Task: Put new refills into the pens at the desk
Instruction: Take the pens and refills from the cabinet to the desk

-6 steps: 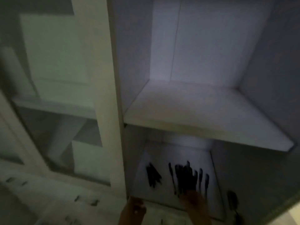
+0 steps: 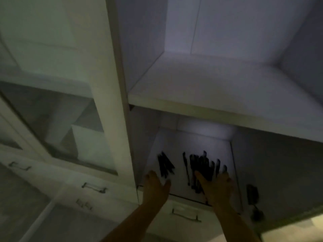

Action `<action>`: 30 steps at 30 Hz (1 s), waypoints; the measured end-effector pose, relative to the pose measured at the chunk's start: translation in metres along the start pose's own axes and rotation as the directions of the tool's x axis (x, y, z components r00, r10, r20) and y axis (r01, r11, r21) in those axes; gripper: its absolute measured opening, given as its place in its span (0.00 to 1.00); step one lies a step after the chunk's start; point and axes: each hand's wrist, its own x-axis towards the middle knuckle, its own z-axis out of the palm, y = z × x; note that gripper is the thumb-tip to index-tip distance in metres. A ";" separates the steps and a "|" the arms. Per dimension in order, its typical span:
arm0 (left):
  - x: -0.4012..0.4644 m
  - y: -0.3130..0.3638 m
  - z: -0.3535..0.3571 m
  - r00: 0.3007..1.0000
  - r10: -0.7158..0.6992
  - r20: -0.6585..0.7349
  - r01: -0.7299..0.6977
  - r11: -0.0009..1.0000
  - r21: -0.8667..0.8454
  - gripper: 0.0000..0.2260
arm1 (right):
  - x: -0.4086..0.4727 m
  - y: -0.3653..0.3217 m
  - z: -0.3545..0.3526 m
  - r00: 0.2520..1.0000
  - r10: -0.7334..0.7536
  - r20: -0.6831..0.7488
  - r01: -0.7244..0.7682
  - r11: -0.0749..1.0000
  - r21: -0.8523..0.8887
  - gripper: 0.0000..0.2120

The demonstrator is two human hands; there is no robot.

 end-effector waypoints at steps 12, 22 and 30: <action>0.082 0.039 0.049 0.951 -0.304 -0.064 0.305 0.872 0.383 0.55 | 0.048 -0.045 0.053 0.973 0.232 0.020 -0.212 0.919 -0.333 0.73; 0.088 0.056 0.048 0.946 -0.230 -0.227 0.312 0.831 0.460 0.17 | 0.087 -0.035 0.058 0.979 -0.035 0.200 0.153 0.775 -0.613 0.38; 0.087 0.026 0.057 0.993 -0.006 -0.116 0.089 0.681 0.727 0.18 | 0.096 -0.035 0.054 0.975 -0.006 0.224 0.125 0.842 -0.524 0.25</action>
